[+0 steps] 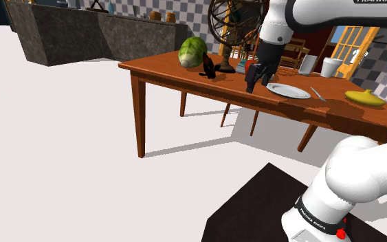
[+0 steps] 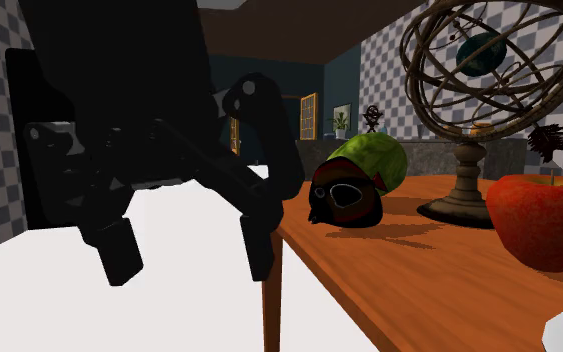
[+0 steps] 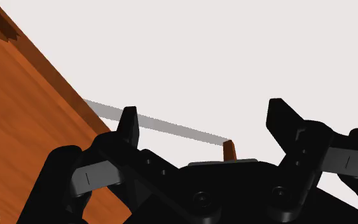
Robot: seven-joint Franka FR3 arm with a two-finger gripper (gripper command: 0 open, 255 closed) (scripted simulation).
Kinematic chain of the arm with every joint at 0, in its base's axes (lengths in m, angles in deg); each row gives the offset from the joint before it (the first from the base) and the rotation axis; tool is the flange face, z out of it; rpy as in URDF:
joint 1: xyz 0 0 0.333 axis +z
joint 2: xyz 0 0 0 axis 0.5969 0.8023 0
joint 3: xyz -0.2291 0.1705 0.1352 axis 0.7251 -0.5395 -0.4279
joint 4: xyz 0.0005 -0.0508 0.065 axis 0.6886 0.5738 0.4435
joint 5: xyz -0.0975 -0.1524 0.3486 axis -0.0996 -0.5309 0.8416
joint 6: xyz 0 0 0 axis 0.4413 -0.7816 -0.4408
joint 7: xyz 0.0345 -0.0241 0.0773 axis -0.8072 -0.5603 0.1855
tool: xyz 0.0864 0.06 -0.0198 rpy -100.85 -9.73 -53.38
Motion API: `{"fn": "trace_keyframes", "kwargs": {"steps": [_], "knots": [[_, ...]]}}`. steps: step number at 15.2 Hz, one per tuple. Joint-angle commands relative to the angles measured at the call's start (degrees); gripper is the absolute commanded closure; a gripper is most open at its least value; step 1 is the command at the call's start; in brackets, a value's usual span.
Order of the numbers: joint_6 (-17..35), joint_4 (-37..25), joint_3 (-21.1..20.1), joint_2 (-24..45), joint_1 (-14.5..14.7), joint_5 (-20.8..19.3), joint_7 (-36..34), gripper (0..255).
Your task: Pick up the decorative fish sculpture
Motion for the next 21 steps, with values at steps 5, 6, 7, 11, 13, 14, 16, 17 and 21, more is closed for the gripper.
{"fn": "trace_keyframes", "kwargs": {"steps": [5, 6, 7, 11, 13, 14, 16, 17, 21], "knots": [[3.78, -6.03, -2.52, 8.63, -3.45, 1.95, -11.15, 0], [4.55, -7.7, -3.05, 10.74, -4.33, 2.27, -13.87, 0], [5.24, -9.43, -3.52, 12.83, -5.18, 2.51, -16.56, 0], [7.3, -16.82, -4.96, 20.92, -8.47, 2.9, -27.1, 0], [7.95, -20.73, -5.36, 24.78, -9.96, 2.82, -32.23, 0], [8.18, -22.72, -5.48, 26.66, -10.65, 2.73, -34.74, 0], [8.49, -26.77, -5.58, 30.31, -11.98, 2.49, -39.69, 0], [8.58, -28.81, -5.55, 32.08, -12.59, 2.35, -42.11, 0], [8.5, -37.02, -4.87, 38.77, -14.71, 1.79, -51.44, 0]]}}
